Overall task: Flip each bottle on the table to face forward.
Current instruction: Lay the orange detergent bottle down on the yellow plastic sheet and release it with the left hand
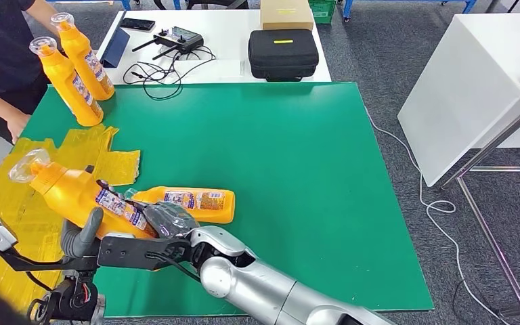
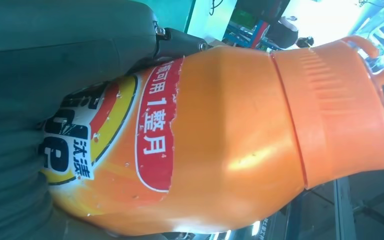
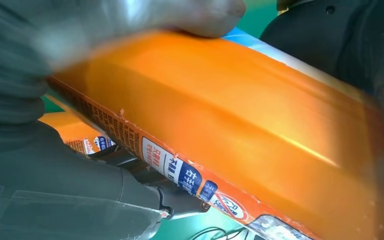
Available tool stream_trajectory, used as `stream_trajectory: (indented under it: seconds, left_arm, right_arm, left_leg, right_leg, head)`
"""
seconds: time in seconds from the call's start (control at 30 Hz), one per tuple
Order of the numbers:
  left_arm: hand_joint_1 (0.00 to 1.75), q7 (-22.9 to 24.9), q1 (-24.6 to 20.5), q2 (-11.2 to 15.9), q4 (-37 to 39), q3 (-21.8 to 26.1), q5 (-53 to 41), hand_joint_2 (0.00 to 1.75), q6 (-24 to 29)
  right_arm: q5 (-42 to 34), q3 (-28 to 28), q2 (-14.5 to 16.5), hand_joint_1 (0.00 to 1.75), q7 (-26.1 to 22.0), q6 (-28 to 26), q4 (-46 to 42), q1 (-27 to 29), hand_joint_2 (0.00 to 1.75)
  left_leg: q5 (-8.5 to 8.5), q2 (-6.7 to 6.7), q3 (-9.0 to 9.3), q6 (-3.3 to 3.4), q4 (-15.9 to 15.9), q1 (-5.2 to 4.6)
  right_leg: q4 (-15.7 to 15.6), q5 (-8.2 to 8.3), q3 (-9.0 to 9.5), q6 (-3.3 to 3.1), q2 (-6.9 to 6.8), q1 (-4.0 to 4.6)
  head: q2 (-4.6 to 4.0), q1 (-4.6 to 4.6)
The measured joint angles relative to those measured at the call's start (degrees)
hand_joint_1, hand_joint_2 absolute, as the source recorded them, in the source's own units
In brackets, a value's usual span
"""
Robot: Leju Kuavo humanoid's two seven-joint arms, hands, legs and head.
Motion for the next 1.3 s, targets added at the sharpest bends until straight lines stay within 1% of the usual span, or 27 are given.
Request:
stream_trajectory:
  seconds: [0.17, 0.2, 0.23, 0.3, 0.33, 0.37, 0.47, 0.53, 0.63, 0.73, 0.8, 0.83, 0.9, 1.0, 1.07, 1.1, 1.17, 1.23, 1.27, 1.3]
  left_arm:
    - [1.75, 0.0, -0.1, 0.2, 0.1, -0.2, -0.3, 1.75, 0.0]
    - [1.75, 0.0, -0.1, 0.2, 0.1, -0.2, -0.4, 1.75, 0.0]
    - [1.75, 0.0, -0.1, 0.2, 0.1, -0.2, -0.4, 1.75, 0.1]
    - [1.75, 0.0, -0.3, 0.2, 0.1, -0.1, -0.4, 1.75, 0.1]
    - [1.75, 0.1, -0.4, 0.2, 0.1, -0.1, -0.4, 1.75, 0.1]
    - [1.75, 0.2, -0.5, 0.3, 0.2, -0.1, -0.4, 1.75, 0.1]
    - [1.75, 0.4, -0.9, 0.6, 0.4, 0.5, -0.5, 1.75, -0.2]
    - [1.75, 0.1, -1.1, 1.0, 0.8, 1.3, -0.6, 1.75, -0.6]
    - [1.75, -1.8, -1.1, 2.2, 1.6, 2.6, -2.2, 1.75, -1.1]
    - [1.75, -4.0, -0.9, 3.8, 2.7, 3.9, -5.0, 1.75, -1.2]
    - [1.75, -6.4, -1.1, 4.5, 3.4, 4.3, -8.9, 1.75, 0.6]
    - [1.75, -8.0, -1.4, 4.8, 3.8, 4.4, -12.1, 1.75, 2.5]
    - [1.75, -12.2, -3.0, 5.2, 4.8, 4.4, -20.9, 1.75, 8.5]
    - [1.75, -17.8, -7.3, 6.1, 7.6, 4.2, -36.8, 1.75, 22.1]
    - [1.75, -18.9, -10.7, 6.8, 10.0, 3.9, -45.4, 1.75, 30.1]
    - [1.75, -18.9, -12.2, 7.2, 11.2, 3.7, -48.1, 1.75, 32.6]
    - [1.75, -18.9, -14.4, 7.7, 13.1, 3.4, -50.5, 1.75, 34.7]
    - [1.75, -19.0, -15.5, 7.9, 14.4, 3.2, -51.3, 1.75, 35.6]
    - [1.75, -19.0, -15.9, 8.0, 15.0, 3.1, -52.4, 1.75, 36.9]
    - [1.75, -18.8, -16.4, 8.2, 15.8, 2.9, -54.8, 1.75, 39.4]
  right_arm:
    - [1.7, -0.3, 0.0, 1.75, -1.0, -1.4, 1.0, 0.5, 1.75]
    - [2.4, -0.6, 0.0, 1.43, -1.2, -1.6, 1.1, 0.6, 1.75]
    - [3.4, -0.9, 0.0, 0.99, -1.5, -1.8, 1.2, 0.7, 1.75]
    - [5.8, -1.9, 0.0, 0.12, -1.9, -2.2, 1.3, 1.1, 0.87]
    - [7.1, -2.6, 0.0, 0.00, -2.0, -2.5, 1.3, 1.3, 0.44]
    - [8.4, -3.4, -0.1, 0.00, -2.0, -2.6, 1.3, 1.5, 0.00]
    - [11.0, -7.1, -0.7, 0.00, -3.1, -2.1, 0.7, 2.3, 0.00]
    - [12.2, -10.6, -1.7, 0.00, -4.4, -1.2, -1.2, 3.3, 0.00]
    - [14.4, -17.1, -4.0, 0.00, -5.3, 0.3, -8.0, 5.3, 0.00]
    - [15.6, -23.9, -6.4, 0.00, -5.1, 2.6, -17.0, 7.5, 0.00]
    - [15.9, -27.5, -7.8, 0.00, -5.3, 2.7, -22.5, 9.1, 0.00]
    - [15.9, -28.9, -8.5, 0.00, -5.5, 2.4, -25.0, 10.0, 0.00]
    - [15.5, -31.5, -10.4, 0.00, -5.8, 1.6, -30.0, 12.1, 0.00]
    - [14.9, -35.0, -13.2, 0.00, -6.6, 1.3, -37.2, 16.0, 0.00]
    - [14.8, -36.7, -14.6, 0.00, -7.2, 1.4, -40.7, 18.3, 0.00]
    - [14.8, -37.3, -15.1, 0.00, -7.3, 1.4, -42.0, 19.3, 0.00]
    - [14.8, -38.1, -15.8, 0.00, -7.5, 1.5, -44.0, 20.6, 0.00]
    - [14.8, -38.6, -16.3, 0.00, -7.5, 1.5, -45.3, 21.2, 0.00]
    - [14.9, -38.7, -16.5, 0.00, -7.5, 1.5, -45.8, 21.4, 0.00]
    - [14.9, -38.8, -16.8, 0.00, -7.5, 1.5, -46.2, 21.6, 0.00]
  left_leg:
    - [0.00, 0.00, 0.00, 0.00, 0.0, 0.00]
    - [0.00, 0.00, 0.00, 0.00, 0.0, 0.00]
    - [0.00, 0.00, 0.00, 0.00, 0.0, 0.00]
    - [0.00, -0.01, 0.00, 0.00, 0.0, 0.00]
    - [0.00, -0.01, 0.00, 0.00, 0.0, 0.00]
    - [0.00, -0.01, -0.01, 0.00, 0.0, 0.00]
    - [0.00, -0.02, -0.02, 0.00, 0.0, 0.00]
    - [0.00, -0.03, -0.03, 0.00, 0.0, 0.00]
    - [0.00, -0.03, -0.04, 0.00, 0.0, 0.00]
    - [0.00, -0.04, -0.04, 0.00, 0.0, -0.01]
    - [0.00, -0.04, -0.05, 0.00, 0.0, -0.01]
    - [0.00, -0.05, -0.05, 0.00, 0.0, -0.01]
    - [0.00, -0.12, -0.08, 0.01, 0.0, -0.02]
    - [0.01, -0.25, -0.09, 0.00, 0.0, -0.03]
    - [0.01, -0.25, -0.09, 0.00, 0.0, -0.03]
    - [0.02, -0.23, -0.09, -0.01, 0.0, -0.02]
    - [0.02, -0.19, -0.08, -0.01, 0.0, -0.02]
    - [0.02, -0.14, -0.06, -0.02, 0.0, -0.01]
    - [0.03, -0.11, -0.06, -0.02, 0.0, -0.01]
    - [0.03, -0.10, -0.06, -0.03, 0.0, -0.01]
  right_leg:
    - [0.0, 0.00, 0.00, 0.00, 0.00, 0.00]
    - [0.0, 0.00, 0.00, 0.00, 0.00, 0.00]
    - [0.0, 0.00, 0.00, 0.00, 0.00, 0.00]
    - [0.0, 0.00, 0.00, 0.00, 0.00, 0.00]
    - [0.0, 0.00, 0.00, 0.00, 0.00, 0.00]
    - [0.0, 0.00, 0.01, 0.00, -0.01, 0.00]
    - [0.0, 0.00, 0.02, 0.00, -0.02, -0.01]
    - [0.0, 0.00, 0.02, 0.00, -0.02, -0.01]
    - [0.0, 0.00, 0.02, 0.00, -0.02, -0.02]
    - [0.0, 0.00, 0.01, 0.00, -0.03, -0.02]
    - [0.0, 0.00, -0.03, 0.00, -0.03, -0.01]
    - [0.0, 0.00, -0.05, 0.00, -0.04, -0.01]
    - [0.0, 0.00, -0.05, 0.00, -0.12, -0.01]
    - [0.0, 0.00, 0.00, 0.00, -0.24, -0.03]
    - [0.0, 0.01, 0.02, 0.00, -0.24, -0.04]
    - [0.0, 0.01, 0.02, 0.00, -0.24, -0.04]
    - [0.0, 0.01, 0.01, 0.00, -0.21, -0.03]
    - [0.0, 0.01, 0.00, 0.00, -0.17, -0.02]
    - [0.0, 0.01, -0.02, 0.00, -0.16, -0.02]
    - [0.0, 0.01, -0.03, 0.00, -0.15, -0.01]
  head:
    - [0.00, -0.01]
    - [0.00, -0.01]
    - [0.00, 0.00]
    - [0.00, 0.00]
    - [0.00, 0.00]
    - [0.00, -0.01]
    - [0.00, 0.01]
    - [0.00, 0.01]
    - [0.00, 0.01]
    - [0.00, -0.01]
    - [0.00, -0.01]
    - [0.00, 0.00]
    - [0.00, 0.01]
    - [0.00, 0.00]
    - [0.00, -0.01]
    - [0.00, -0.02]
    - [0.00, -0.01]
    - [0.00, -0.01]
    - [0.00, -0.01]
    - [0.00, -0.01]
